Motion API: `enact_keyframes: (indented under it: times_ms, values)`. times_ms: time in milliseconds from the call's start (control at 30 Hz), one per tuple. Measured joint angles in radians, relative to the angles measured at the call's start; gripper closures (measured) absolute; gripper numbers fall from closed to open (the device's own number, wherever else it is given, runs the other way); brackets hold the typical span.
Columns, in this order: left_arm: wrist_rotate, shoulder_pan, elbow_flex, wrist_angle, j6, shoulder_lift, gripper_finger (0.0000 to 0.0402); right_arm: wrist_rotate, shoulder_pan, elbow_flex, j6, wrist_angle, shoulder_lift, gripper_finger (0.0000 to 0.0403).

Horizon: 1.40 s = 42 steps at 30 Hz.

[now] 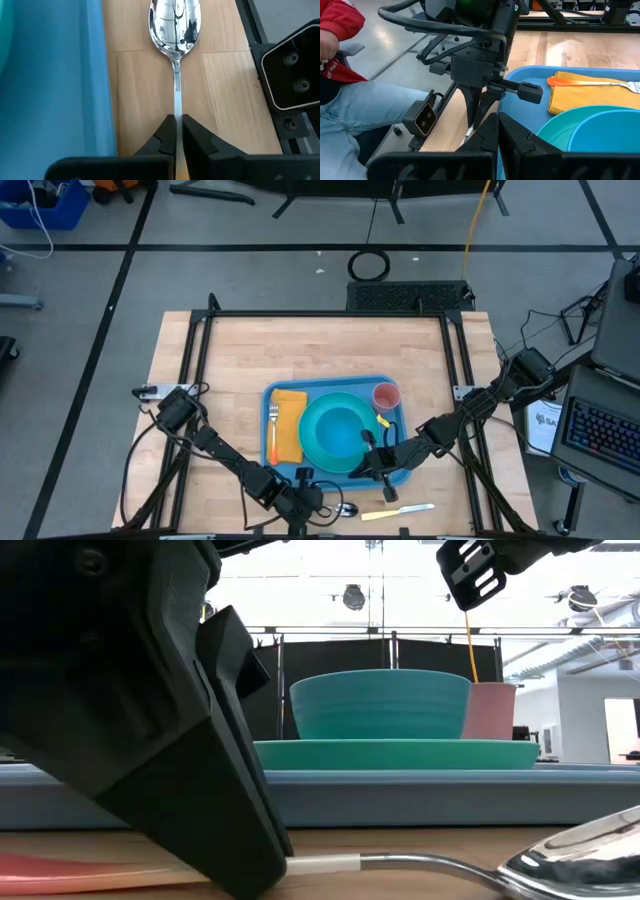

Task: Set up tray
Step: Put the orange spoon to the right of the orange fork on the yellow napkin

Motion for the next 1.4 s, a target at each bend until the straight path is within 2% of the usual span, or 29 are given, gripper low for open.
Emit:
enact_keyframes:
  times_ms: [533,900,1033,1133,1400]
  values:
    - [-0.065,-0.021,-0.002,0.027,0.001,0.001,0.0394,0.003,0.0,0.0,0.0,0.0,0.001,0.0403]
    - [-0.182,-0.059,-0.002,-0.012,-0.032,-0.062,0.0399,0.003,0.0,0.0,0.0,0.0,0.002,0.0403]
    - [-0.113,-0.047,-0.002,-0.006,-0.051,-0.067,0.0401,0.003,0.0,0.0,0.0,0.0,0.002,0.0403]
    - [-0.086,-0.024,-0.002,-0.002,-0.085,-0.067,0.0383,0.002,0.0,0.0,0.003,0.0,0.002,0.0403]
    - [0.016,-0.015,-0.002,0.051,0.06,-0.067,0.0292,0.002,0.0,0.0,0.001,0.0,0.002,0.0403]
